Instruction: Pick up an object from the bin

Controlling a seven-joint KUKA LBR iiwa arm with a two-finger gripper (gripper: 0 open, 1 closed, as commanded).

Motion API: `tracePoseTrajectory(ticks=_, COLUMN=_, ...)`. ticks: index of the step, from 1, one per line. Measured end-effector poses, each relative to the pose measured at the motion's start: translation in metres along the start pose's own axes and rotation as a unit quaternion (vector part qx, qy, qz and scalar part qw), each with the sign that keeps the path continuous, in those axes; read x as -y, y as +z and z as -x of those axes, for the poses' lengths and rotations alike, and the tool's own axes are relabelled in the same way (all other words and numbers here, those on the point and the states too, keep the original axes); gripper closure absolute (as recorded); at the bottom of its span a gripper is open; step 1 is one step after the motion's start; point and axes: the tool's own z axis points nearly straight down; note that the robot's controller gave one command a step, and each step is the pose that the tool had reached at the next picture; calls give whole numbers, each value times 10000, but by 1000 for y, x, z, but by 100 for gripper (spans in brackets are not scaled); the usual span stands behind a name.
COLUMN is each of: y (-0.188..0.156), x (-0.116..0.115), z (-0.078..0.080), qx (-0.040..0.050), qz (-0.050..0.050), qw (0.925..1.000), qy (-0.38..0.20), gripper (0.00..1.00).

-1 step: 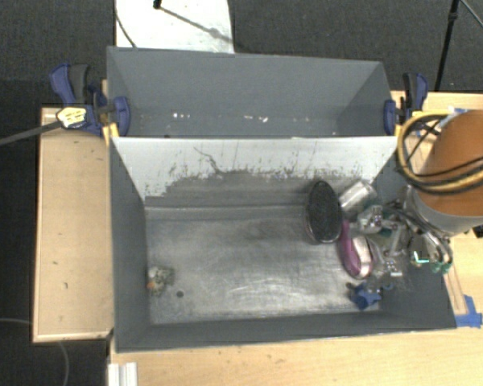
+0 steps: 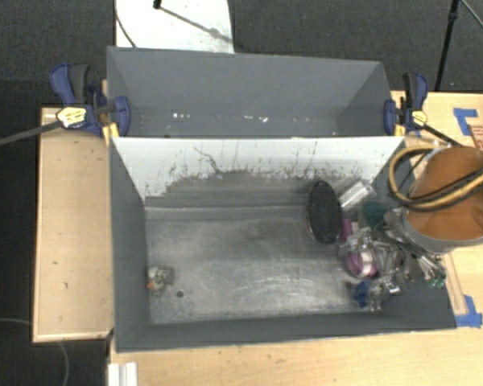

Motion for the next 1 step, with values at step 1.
tracePoseTrajectory(ticks=1, y=4, x=13, z=3, qx=33, qz=-47, qw=9871, qy=-1602, gripper=0)
